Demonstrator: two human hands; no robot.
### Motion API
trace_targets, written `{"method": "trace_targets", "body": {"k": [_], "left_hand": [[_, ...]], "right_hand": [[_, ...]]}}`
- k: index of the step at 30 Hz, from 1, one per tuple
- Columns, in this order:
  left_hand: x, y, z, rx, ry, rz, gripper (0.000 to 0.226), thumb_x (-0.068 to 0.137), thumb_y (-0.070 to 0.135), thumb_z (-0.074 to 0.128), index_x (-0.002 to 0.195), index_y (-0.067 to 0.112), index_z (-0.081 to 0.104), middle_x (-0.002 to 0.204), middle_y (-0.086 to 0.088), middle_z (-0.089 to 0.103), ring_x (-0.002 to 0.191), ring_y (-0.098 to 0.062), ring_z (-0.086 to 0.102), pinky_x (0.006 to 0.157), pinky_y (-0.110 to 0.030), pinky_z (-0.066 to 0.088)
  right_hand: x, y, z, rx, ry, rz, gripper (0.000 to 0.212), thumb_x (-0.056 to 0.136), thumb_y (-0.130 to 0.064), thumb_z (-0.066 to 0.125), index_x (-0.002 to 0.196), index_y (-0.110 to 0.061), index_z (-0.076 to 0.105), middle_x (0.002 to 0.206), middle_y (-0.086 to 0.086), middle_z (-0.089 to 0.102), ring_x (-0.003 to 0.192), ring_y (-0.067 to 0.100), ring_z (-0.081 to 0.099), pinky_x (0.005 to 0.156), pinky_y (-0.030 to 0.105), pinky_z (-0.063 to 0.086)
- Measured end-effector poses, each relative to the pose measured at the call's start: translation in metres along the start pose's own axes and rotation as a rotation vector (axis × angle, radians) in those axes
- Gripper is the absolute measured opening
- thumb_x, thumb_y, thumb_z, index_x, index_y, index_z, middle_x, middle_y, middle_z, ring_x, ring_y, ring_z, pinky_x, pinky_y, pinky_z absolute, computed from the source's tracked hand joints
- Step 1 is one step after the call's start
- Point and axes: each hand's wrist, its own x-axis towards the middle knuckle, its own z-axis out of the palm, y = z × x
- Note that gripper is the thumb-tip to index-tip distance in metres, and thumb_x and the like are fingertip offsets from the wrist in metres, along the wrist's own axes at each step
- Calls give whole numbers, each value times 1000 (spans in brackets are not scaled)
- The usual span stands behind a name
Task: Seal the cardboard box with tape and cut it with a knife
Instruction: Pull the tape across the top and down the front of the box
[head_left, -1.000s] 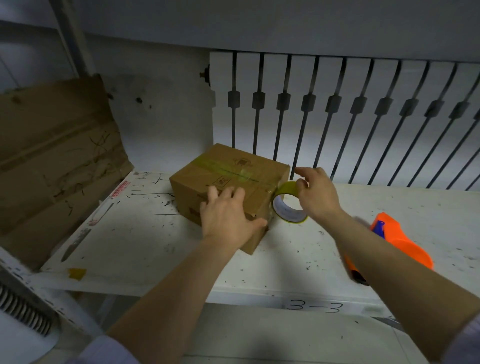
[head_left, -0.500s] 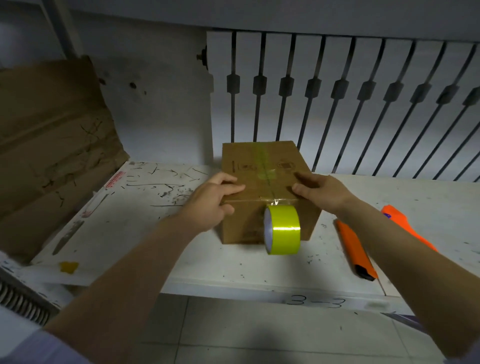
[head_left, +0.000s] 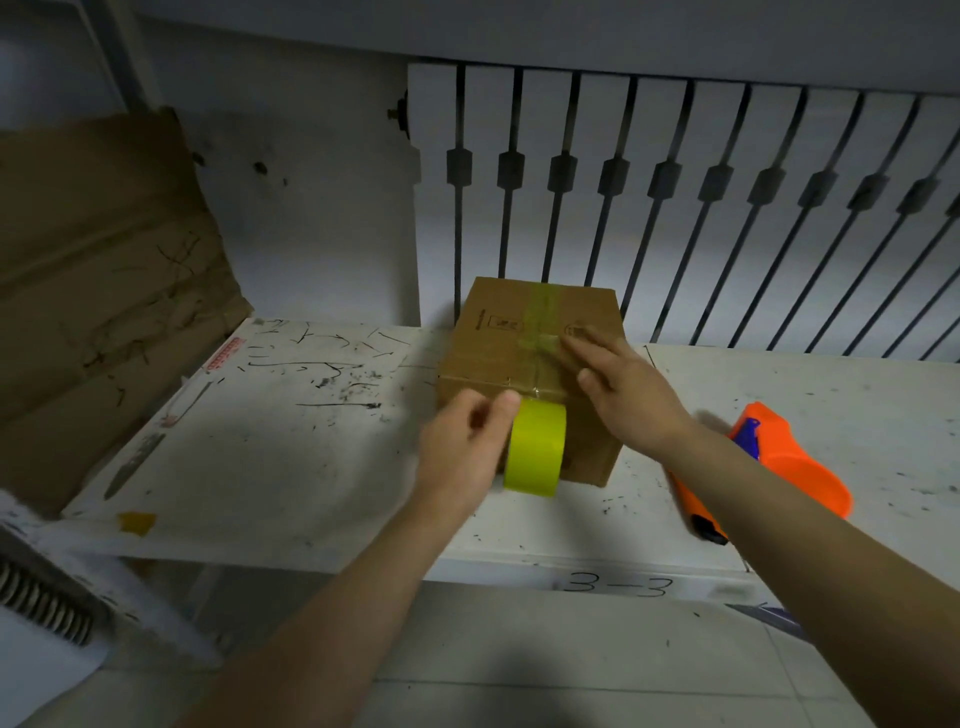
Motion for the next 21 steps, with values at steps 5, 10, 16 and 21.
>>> {"method": "trace_targets", "body": {"k": [5,10,16,21], "left_hand": [[-5,-6,24,-353,-286,-161,30,66,44,61,93,31,66,99,-3,68,91,-21,63,87,-39,48],[-8,-6,33,-497,-366,-162,33,84,20,53,115,8,50,69,-15,65,55,-21,66,62,-32,58],[-12,4,40,-543,-260,-175,18,92,12,45,106,1,50,60,-17,60,43,-17,60,49,-25,54],[-25,-3,47,-545,-262,-359,11,93,14,45,97,5,50,60,-17,59,36,-16,56,40,-22,49]], "right_hand": [[-3,-1,15,-11,-142,77,43,98,-28,29,141,-32,28,156,-8,19,145,16,6,114,58,5],[-2,10,20,-83,-151,-38,46,97,-25,32,141,-38,25,157,-6,16,145,18,4,114,57,5],[3,16,22,-232,-164,-92,55,95,-19,39,140,-44,20,158,-5,11,145,18,7,115,50,16],[5,15,24,-232,-168,-62,51,96,-19,33,140,-44,22,158,-6,10,145,17,5,116,49,13]]}}
